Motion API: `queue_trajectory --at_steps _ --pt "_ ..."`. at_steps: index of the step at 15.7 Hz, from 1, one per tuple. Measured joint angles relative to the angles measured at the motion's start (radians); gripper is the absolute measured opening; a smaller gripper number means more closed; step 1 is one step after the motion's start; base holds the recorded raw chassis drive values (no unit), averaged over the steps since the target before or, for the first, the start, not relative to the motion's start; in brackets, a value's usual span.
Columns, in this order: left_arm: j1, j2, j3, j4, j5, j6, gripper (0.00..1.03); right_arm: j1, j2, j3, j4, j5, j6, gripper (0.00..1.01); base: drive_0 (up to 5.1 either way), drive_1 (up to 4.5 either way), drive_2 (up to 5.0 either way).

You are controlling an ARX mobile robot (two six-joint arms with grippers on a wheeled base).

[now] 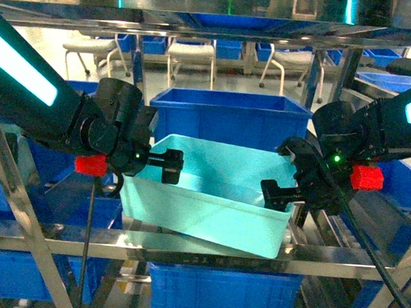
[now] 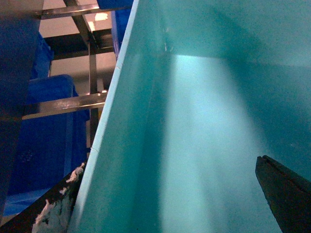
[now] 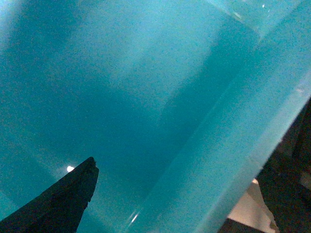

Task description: Organize blue bins on left shelf correctly

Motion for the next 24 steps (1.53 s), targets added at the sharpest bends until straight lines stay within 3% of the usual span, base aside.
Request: queue_trajectory --at_steps 3,5,7,8,17,19,20,24 --pt "0.002 -0.019 -0.056 0.082 -0.035 -0.022 0.98 0.001 -0.002 -0.045 0.145 0.022 -0.011 0.98 0.0 0.00 0.0" --pt "0.002 -0.036 -0.088 0.154 -0.052 -0.026 0.98 0.003 -0.016 -0.094 0.238 0.039 0.004 0.98 0.0 0.00 0.0" --pt "0.002 -0.129 -0.236 0.423 -0.092 -0.040 0.98 0.019 -0.126 -0.274 0.602 0.125 0.004 0.98 0.0 0.00 0.0" --pt "-0.004 -0.202 -0.362 0.537 -0.101 -0.041 0.98 0.026 -0.184 -0.362 0.689 0.135 -0.004 0.98 0.0 0.00 0.0" --pt "-0.006 -0.297 -0.468 0.573 -0.103 -0.045 0.98 0.033 -0.259 -0.447 0.685 0.135 0.006 0.98 0.0 0.00 0.0" --pt "-0.006 -0.327 -0.512 0.574 -0.107 -0.048 0.98 0.033 -0.286 -0.481 0.692 0.135 0.016 0.98 0.0 0.00 0.0" --pt "-0.014 -0.360 -0.581 0.551 -0.120 -0.050 0.98 0.032 -0.342 -0.545 0.654 0.132 0.038 0.98 0.0 0.00 0.0" --pt "-0.012 -0.512 -0.741 0.421 -0.108 -0.124 0.98 0.033 -0.429 -0.710 0.576 0.093 0.071 0.98 0.0 0.00 0.0"
